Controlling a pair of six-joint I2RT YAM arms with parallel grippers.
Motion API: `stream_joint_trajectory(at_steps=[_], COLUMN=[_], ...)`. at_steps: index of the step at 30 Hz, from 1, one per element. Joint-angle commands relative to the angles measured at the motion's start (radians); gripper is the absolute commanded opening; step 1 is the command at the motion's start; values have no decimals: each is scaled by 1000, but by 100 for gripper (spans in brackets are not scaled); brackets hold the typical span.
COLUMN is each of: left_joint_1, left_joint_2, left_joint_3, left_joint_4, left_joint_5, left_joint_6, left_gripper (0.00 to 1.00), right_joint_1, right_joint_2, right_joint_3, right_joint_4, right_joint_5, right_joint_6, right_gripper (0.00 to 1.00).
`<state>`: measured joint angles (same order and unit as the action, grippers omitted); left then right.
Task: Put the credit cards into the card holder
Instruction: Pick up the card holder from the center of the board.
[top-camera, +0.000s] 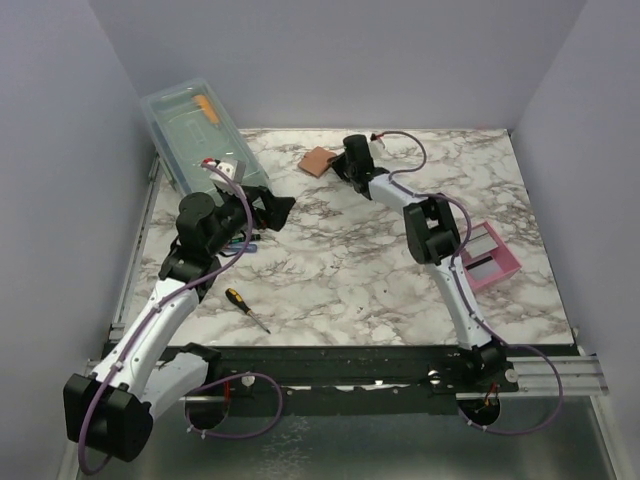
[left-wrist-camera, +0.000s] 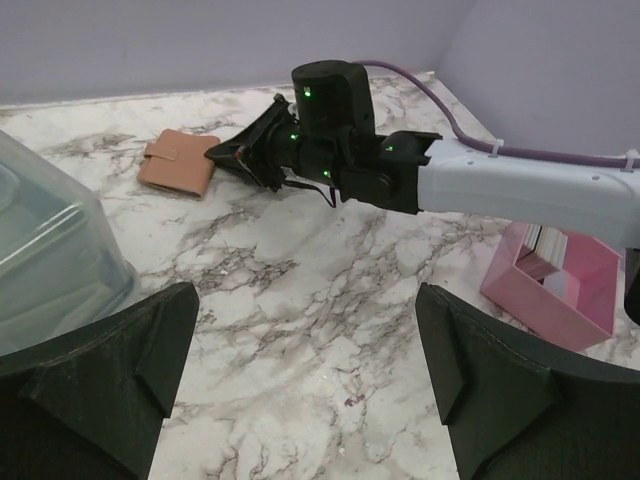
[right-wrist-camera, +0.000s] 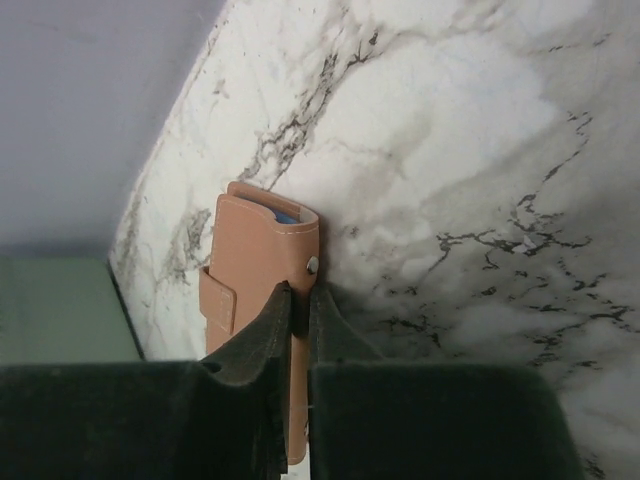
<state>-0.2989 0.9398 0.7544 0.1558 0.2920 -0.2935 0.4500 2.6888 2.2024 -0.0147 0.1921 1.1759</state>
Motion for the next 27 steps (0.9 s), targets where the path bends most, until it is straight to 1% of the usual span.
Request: stream_joint_trajectory(at_steps=[1, 4, 6, 8, 11, 12, 14, 16, 18, 20, 21, 23, 27], left_joint_1=[-67, -119, -148, -170, -179, -180, -180, -178, -181, -187, -195, -209, -212], left_joint_2=[60, 102, 123, 152, 221, 248, 290, 320, 346, 380, 397, 436, 459], left_joint_3=[54, 83, 101, 131, 193, 208, 214, 184, 135, 107, 110, 130, 134], left_joint_4=[-71, -91, -91, -92, -121, -131, -130, -86, -11, 35, 40, 40, 34], left_joint_5=[8, 22, 32, 40, 57, 81, 162, 285, 402, 490, 526, 595, 622], left_joint_6=[38, 8, -42, -110, -210, -227, -247, -272, -306, -341, -349, -350, -365], left_gripper=[98, 99, 99, 99, 99, 99, 96, 91, 84, 82, 82, 86, 94], right_joint_1=[0, -2, -5, -7, -11, -13, -14, -13, -13, -13, -13, -13, -13], right_joint_2=[-130, -372, -526, -665, -863, -923, -1038, -1148, -1246, -1332, -1369, -1433, -1543], right_joint_3=[-207, -502, -693, -832, -1036, -1121, -1236, -1336, -1426, -1482, -1509, -1545, -1586], right_joint_4=[79, 178, 211, 180, 147, 154, 154, 182, 234, 237, 240, 254, 248], right_joint_5=[-100, -175, -265, -310, -418, -460, -539, -628, -687, -717, -730, -746, -725], right_joint_6=[-253, -358, -428, -487, -550, -572, -609, -642, -657, -661, -656, -638, -561], right_gripper=[1, 0, 0, 0, 0, 0, 0, 0, 0, 0, 0, 0, 0])
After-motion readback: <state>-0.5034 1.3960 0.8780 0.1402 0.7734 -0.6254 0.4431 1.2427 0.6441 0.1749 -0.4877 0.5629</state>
